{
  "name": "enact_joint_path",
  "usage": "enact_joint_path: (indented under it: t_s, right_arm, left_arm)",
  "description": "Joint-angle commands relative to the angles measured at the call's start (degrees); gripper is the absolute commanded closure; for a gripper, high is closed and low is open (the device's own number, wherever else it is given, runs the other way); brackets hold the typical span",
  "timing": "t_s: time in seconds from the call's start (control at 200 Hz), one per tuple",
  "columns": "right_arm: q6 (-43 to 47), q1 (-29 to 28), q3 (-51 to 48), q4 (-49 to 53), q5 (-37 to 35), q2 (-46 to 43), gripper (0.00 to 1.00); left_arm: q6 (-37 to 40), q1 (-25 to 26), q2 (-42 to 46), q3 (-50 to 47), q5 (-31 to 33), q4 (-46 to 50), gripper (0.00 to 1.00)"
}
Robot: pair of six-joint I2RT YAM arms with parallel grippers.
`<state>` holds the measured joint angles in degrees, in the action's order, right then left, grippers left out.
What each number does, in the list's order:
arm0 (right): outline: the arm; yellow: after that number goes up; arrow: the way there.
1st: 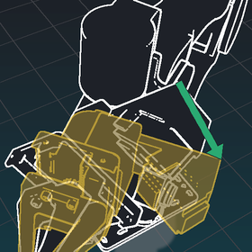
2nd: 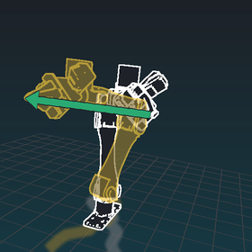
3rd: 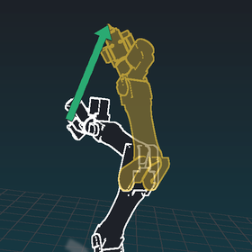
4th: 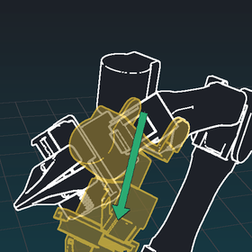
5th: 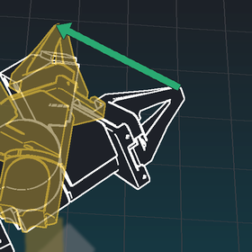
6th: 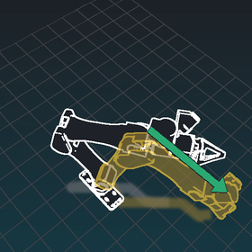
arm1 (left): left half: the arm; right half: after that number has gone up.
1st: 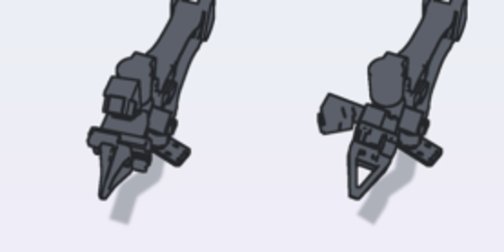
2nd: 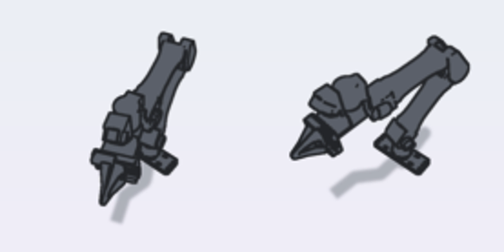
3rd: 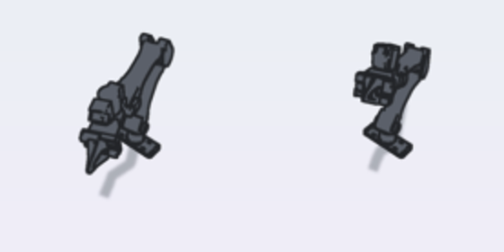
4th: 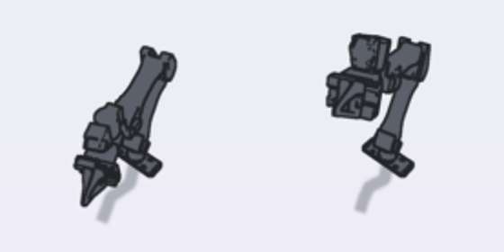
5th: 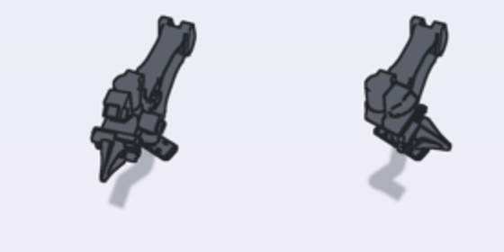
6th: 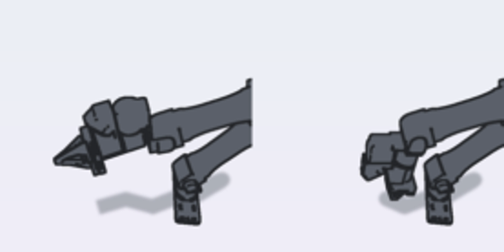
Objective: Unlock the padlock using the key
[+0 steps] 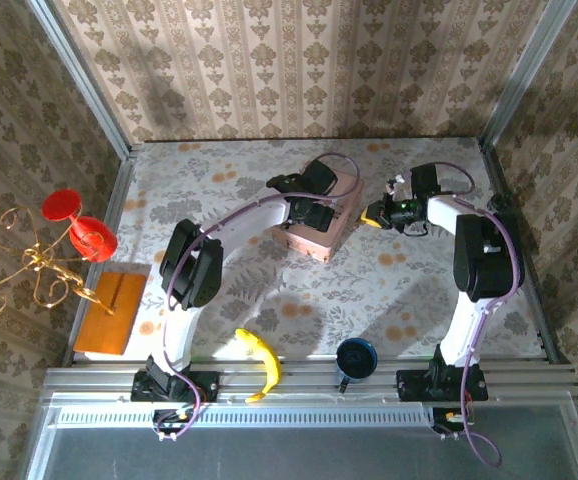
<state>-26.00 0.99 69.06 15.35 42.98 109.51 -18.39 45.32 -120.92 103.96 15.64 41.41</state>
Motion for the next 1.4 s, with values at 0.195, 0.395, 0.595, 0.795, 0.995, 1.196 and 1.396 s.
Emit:
enact_joint_path:
  t_s: [0.195, 0.395, 0.595, 0.795, 0.995, 1.196, 1.396]
  right_arm:
    - [9.6, 0.1, 0.5, 20.7, -13.4, -6.8, 0.98]
    - [11.4, -0.2, -1.4, 26.3, -22.2, -7.9, 0.97]
    - [11.9, -2.0, 0.7, 28.4, -27.6, -5.4, 0.95]
    - [11.9, -3.3, 5.0, 29.7, -31.7, -1.4, 0.88]
    - [12.1, -5.2, 9.3, 31.4, -34.6, 2.7, 0.75]
    - [11.7, -7.0, 10.6, 31.1, -34.5, 2.6, 0.66]
    - [11.4, -8.4, 10.6, 31.8, -34.5, -1.2, 0.62]
  left_arm:
    - [0.6, -5.3, 0.1, -5.5, 3.7, 3.1, 0.0]
    - [4.1, -8.6, 0.3, -5.3, 4.7, 2.1, 0.0]
    - [6.0, -9.4, 1.3, -4.5, 4.7, 1.9, 0.0]
    - [4.8, -8.9, 8.1, -7.6, 2.1, 0.4, 0.0]
    - [2.6, -8.0, 17.7, -13.1, 0.7, -1.1, 0.0]
    - [-1.5, -8.4, 27.3, -22.6, 1.9, -4.0, 0.0]
    - [-6.0, -10.9, 37.7, -34.5, 4.1, -8.1, 0.0]
